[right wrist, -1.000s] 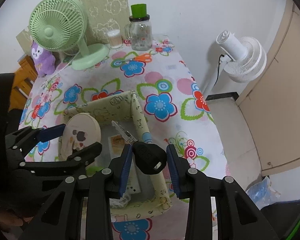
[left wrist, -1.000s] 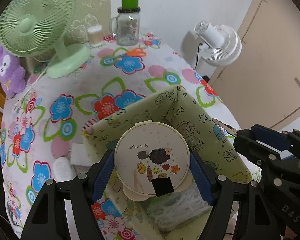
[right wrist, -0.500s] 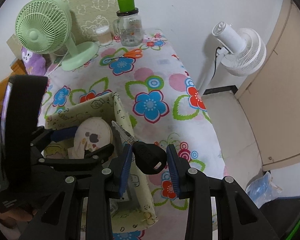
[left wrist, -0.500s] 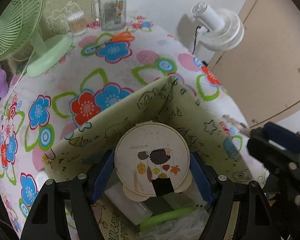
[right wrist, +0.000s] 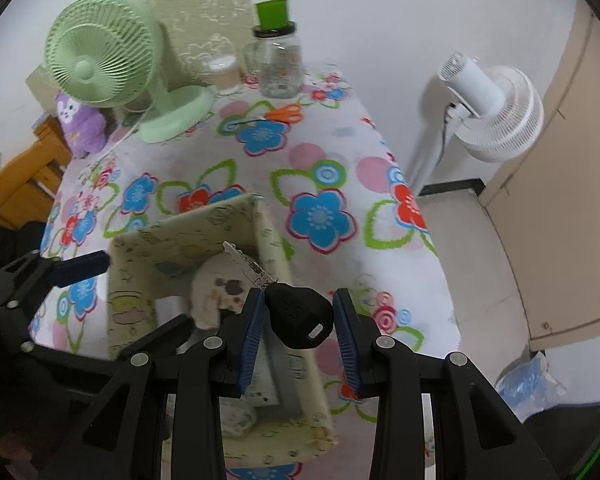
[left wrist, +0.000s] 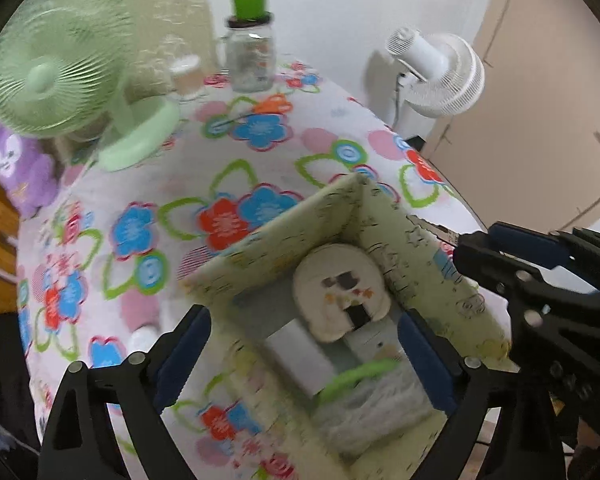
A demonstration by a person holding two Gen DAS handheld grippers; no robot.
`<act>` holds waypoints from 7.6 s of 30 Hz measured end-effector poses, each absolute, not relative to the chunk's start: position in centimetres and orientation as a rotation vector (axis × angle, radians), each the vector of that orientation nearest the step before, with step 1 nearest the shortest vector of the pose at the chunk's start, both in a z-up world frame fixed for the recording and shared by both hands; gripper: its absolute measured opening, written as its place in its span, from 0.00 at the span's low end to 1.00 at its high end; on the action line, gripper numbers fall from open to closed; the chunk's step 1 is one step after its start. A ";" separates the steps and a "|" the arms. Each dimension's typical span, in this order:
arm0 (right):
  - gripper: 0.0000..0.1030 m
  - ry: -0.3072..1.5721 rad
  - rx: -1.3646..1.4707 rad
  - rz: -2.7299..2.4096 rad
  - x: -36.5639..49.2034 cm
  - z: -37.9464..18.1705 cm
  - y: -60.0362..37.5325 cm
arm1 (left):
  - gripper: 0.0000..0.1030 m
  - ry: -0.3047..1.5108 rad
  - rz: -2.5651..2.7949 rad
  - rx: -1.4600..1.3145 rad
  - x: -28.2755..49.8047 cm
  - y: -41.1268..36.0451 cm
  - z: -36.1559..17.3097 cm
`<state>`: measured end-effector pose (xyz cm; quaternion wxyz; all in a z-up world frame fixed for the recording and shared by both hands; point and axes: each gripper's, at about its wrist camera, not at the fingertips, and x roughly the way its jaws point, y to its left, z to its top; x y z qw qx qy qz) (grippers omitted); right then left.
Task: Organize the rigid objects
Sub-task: 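Lower the round beige compact into the box and open the left gripper, then lower the black plug into the box and open the right gripper, then move the left gripper to the white earbud case while the right approaches the white charger, then grasp the white earbud case with the left gripper while the right grasps the white charger, then carry the earbud case and charger in both grippers over the fabric box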
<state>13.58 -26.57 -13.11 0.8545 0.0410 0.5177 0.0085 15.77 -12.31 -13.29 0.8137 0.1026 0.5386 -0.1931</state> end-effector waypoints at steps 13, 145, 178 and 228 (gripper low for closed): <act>0.37 1.160 -0.020 0.180 16.2 -15.0 -19.7 | 0.94 1.189 -0.258 0.149 15.1 -5.7 -14.0; 0.78 1.121 0.417 -0.418 10.9 -21.5 -8.7 | 0.88 1.172 -0.765 0.469 20.2 2.4 -24.2; 0.78 1.115 0.239 -0.309 16.2 -23.0 -4.7 | 0.56 1.205 -0.531 0.315 21.0 9.3 -23.7; 0.62 1.102 0.186 -0.313 19.4 -25.5 -3.8 | 0.56 1.208 -0.484 0.218 22.4 10.9 -23.7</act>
